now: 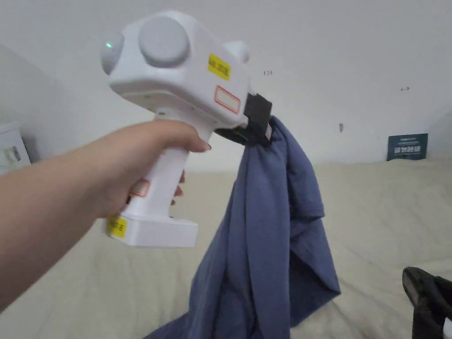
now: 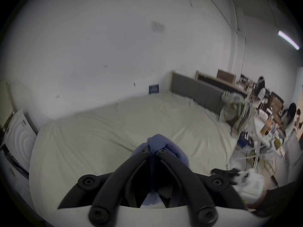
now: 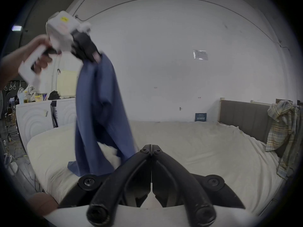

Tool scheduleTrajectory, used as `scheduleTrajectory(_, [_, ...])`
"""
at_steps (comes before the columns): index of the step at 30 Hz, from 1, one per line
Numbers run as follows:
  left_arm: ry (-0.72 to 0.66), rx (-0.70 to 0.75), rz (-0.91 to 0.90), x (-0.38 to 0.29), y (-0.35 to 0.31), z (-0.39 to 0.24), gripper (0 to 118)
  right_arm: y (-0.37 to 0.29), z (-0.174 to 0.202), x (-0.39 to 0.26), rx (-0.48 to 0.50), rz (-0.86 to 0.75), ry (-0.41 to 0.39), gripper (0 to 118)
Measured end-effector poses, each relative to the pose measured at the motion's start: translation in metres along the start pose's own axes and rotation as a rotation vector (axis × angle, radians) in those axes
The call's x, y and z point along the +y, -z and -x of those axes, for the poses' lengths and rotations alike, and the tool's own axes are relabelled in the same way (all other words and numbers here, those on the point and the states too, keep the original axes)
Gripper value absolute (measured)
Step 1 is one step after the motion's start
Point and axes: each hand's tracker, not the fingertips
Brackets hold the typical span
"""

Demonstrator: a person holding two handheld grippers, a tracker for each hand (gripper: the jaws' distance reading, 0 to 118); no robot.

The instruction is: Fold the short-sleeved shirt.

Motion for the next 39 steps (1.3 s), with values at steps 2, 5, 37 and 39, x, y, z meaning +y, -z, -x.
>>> scheduleTrajectory(2, [-0.029, -0.02, 0.127, -0.026, 0.065, -0.024, 2, -0.005, -0.011, -0.003, -0.028, 0.007, -0.003, 0])
scheduleTrajectory(5, [-0.163, -0.103, 0.328, -0.086, 0.165, -0.036, 3, -0.01, -0.026, -0.008, -0.071, 0.03, -0.01, 0])
scheduleTrajectory(37, [-0.516, 0.492, -0.375, -0.346, -0.083, 0.046, 0, 0.001, 0.002, -0.036, -0.068, 0.012, 0.0, 0])
scheduleTrajectory(39, [-0.478, 0.62, -0.389, -0.364, -0.086, 0.039, 0, -0.001, 0.007, -0.036, -0.075, 0.0, 0.01, 0])
